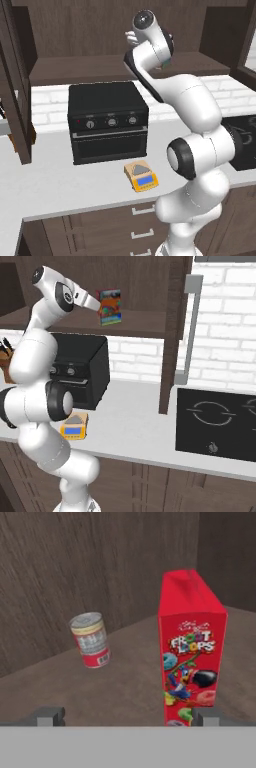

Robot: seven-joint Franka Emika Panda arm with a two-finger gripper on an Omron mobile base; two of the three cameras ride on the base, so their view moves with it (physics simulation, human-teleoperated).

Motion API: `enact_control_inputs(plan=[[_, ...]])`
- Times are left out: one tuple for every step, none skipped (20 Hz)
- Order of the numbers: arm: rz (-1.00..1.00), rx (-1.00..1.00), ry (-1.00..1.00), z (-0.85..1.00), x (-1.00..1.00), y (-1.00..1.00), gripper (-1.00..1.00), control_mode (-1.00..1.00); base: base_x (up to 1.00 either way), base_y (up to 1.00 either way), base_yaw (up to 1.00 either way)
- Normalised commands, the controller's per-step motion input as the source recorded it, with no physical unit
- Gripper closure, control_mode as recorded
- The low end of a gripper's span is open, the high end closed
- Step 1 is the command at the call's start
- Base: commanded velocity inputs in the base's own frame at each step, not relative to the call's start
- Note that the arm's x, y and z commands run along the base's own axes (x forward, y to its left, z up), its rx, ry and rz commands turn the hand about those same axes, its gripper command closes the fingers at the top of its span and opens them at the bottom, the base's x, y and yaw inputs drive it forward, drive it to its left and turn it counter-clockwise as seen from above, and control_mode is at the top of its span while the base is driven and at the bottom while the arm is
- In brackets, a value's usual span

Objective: Pick the cereal and place it on the digital scale for weighing, and close the cabinet.

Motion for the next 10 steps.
enact_control_inputs(plan=[[0.0, 0.0, 0.0, 0.0, 0.11, 0.0, -1.0, -1.0, 0.0, 0.0, 0.0], [0.0, 0.0, 0.0, 0.0, 0.21, 0.0, -1.0, -1.0, 0.0, 0.0, 0.0], [0.0, 0.0, 0.0, 0.0, 0.27, 0.0, -1.0, -1.0, 0.0, 0.0, 0.0], [0.0, 0.0, 0.0, 0.0, 0.26, 0.0, -1.0, -1.0, 0.0, 0.0, 0.0], [0.0, 0.0, 0.0, 0.0, 0.29, 0.0, -1.0, -1.0, 0.0, 0.0, 0.0], [0.0, 0.0, 0.0, 0.0, 0.28, 0.0, -1.0, -1.0, 0.0, 0.0, 0.0], [0.0, 0.0, 0.0, 0.0, 0.25, 0.0, -1.0, -1.0, 0.0, 0.0, 0.0], [0.0, 0.0, 0.0, 0.0, 0.24, 0.0, -1.0, -1.0, 0.0, 0.0, 0.0], [0.0, 0.0, 0.0, 0.0, 0.24, 0.0, -1.0, -1.0, 0.0, 0.0, 0.0], [0.0, 0.0, 0.0, 0.0, 0.19, 0.0, -1.0, -1.0, 0.0, 0.0, 0.0]])
